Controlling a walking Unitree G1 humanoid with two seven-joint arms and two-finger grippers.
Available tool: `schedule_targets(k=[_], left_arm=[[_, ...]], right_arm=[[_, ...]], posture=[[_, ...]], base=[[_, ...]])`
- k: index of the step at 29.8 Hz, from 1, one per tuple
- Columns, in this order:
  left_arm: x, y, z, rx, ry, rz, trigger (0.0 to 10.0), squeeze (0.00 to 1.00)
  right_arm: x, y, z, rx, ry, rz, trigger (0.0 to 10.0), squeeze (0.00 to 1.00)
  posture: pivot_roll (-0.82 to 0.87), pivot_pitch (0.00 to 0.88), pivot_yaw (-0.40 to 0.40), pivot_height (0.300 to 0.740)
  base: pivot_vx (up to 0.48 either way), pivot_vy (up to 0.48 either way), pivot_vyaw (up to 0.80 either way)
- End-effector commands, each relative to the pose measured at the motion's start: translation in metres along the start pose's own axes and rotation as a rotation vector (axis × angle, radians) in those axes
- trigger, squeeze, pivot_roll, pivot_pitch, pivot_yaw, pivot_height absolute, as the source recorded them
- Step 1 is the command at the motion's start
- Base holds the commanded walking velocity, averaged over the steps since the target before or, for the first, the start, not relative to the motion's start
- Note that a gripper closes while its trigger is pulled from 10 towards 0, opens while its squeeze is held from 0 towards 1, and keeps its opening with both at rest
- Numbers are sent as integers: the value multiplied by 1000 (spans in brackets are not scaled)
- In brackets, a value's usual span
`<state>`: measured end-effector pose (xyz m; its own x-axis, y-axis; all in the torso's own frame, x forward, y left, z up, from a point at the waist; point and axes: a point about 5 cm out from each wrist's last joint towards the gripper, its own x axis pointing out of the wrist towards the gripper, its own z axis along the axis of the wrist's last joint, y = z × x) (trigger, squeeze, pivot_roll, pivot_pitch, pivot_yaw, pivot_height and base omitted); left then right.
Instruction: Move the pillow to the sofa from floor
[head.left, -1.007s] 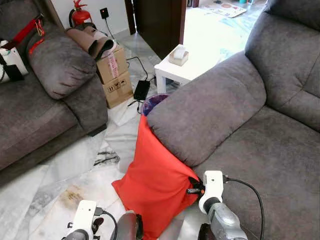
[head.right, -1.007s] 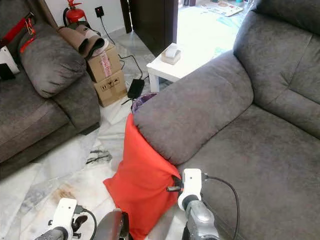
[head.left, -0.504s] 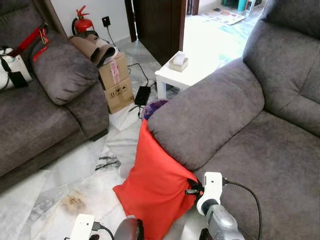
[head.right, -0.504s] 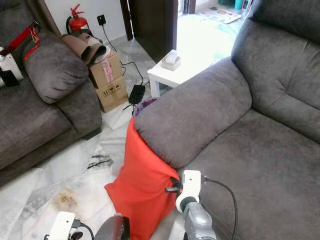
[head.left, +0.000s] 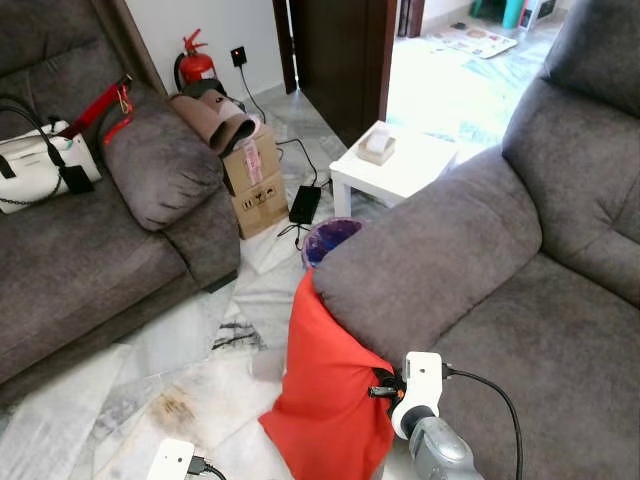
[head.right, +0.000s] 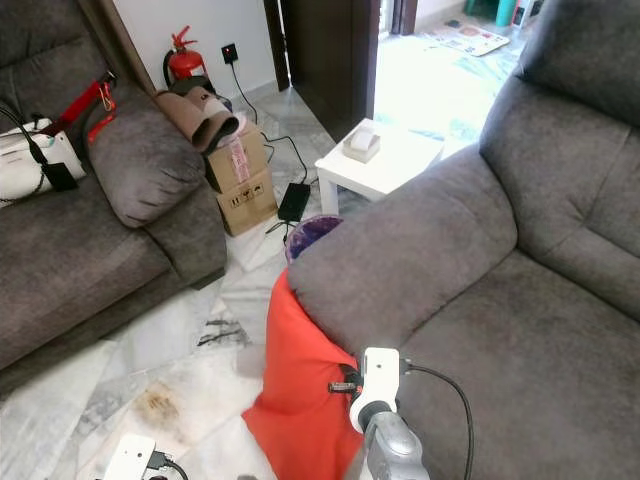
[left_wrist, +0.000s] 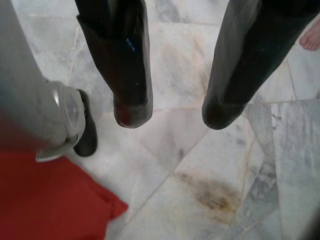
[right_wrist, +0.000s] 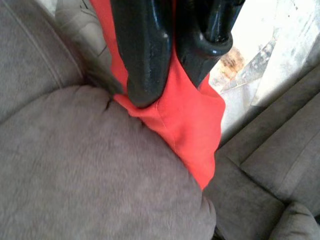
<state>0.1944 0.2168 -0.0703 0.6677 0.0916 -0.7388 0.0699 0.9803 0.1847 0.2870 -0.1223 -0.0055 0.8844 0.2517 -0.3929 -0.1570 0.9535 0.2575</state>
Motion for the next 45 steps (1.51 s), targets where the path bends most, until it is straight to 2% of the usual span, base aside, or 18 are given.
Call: schedule_targets(k=[1, 13, 19, 22, 24, 26, 27, 28, 30, 32, 33, 34, 37, 38, 39, 41, 45], left_arm=[[-4, 5, -13, 8, 40, 11, 10000, 0], [-3, 3, -12, 21, 36, 3, 10000, 0], [-3, 1, -10, 14, 23, -7, 10000, 0], [0, 0, 5, 18, -48, -30, 10000, 0], [1, 1, 14, 23, -90, -48, 10000, 0], [2, 1, 24, 96, -139, -105, 10000, 0], [1, 0, 30, 182, -167, -159, 10000, 0], [-1, 0, 38, 374, -209, -273, 10000, 0], [-4, 1, 39, 497, -223, -345, 10000, 0], [-8, 3, 40, 552, -223, -432, 10000, 0], [-8, 3, 40, 552, -223, -432, 10000, 0], [-11, 6, 40, 616, -219, -484, 10000, 0], [-12, 12, 44, 701, -216, -509, 10000, 0], [-12, 12, 44, 701, -216, -509, 10000, 0], [-14, 14, 50, 741, -225, -537, 10000, 0], [-19, 16, 64, 756, -265, -580, 10000, 0], [-23, 19, 83, 765, -322, -585, 10000, 0]], right_arm=[[5, 4, 16, -4, -78, 19, 10000, 0], [6, 8, 22, 5, -111, 54, 10000, 0], [5, 10, 19, -36, -95, 77, 10000, 0], [4, 9, 17, -65, -86, 98, 10000, 0], [3, 9, 15, -125, -69, 122, 10000, 0], [1, 9, 12, -189, -40, 171, 10000, 0], [0, 8, 9, -233, -15, 209, 10000, 0], [-5, 8, 5, -334, 32, 317, 10000, 0], [-9, 7, 1, -400, 68, 399, 10000, 0], [-12, 4, -2, -470, 102, 471, 10000, 0], [-12, 4, -2, -470, 102, 471, 10000, 0], [-15, 2, -5, -525, 138, 518, 10000, 0], [-20, 2, -11, -576, 190, 600, 10000, 0], [-20, 2, -11, -576, 190, 600, 10000, 0], [-24, 3, -16, -598, 226, 665, 10000, 0], [-30, 4, -23, -634, 276, 747, 10000, 0], [-34, 7, -27, -647, 303, 808, 10000, 0]], posture=[[97, 96, 92, 740], [99, 96, 92, 740], [99, 105, 92, 740], [98, 111, 93, 740], [98, 111, 93, 740], [98, 111, 93, 740], [96, 121, 93, 740], [104, 121, 93, 740], [104, 121, 93, 740], [107, 120, 91, 740], [107, 120, 91, 740], [103, 122, 90, 740], [101, 121, 90, 740], [101, 121, 90, 740], [104, 121, 89, 740], [104, 121, 89, 740], [107, 119, 89, 740]], base=[[0, 0, 0], [0, 0, 0], [0, 0, 0], [0, 0, 0], [0, 0, 0], [0, 0, 0], [0, 0, 0], [0, 0, 0], [0, 0, 0], [0, 0, 0], [0, 0, 0], [0, 0, 0], [0, 0, 0], [0, 0, 0], [0, 0, 0], [0, 0, 0], [0, 0, 0]])
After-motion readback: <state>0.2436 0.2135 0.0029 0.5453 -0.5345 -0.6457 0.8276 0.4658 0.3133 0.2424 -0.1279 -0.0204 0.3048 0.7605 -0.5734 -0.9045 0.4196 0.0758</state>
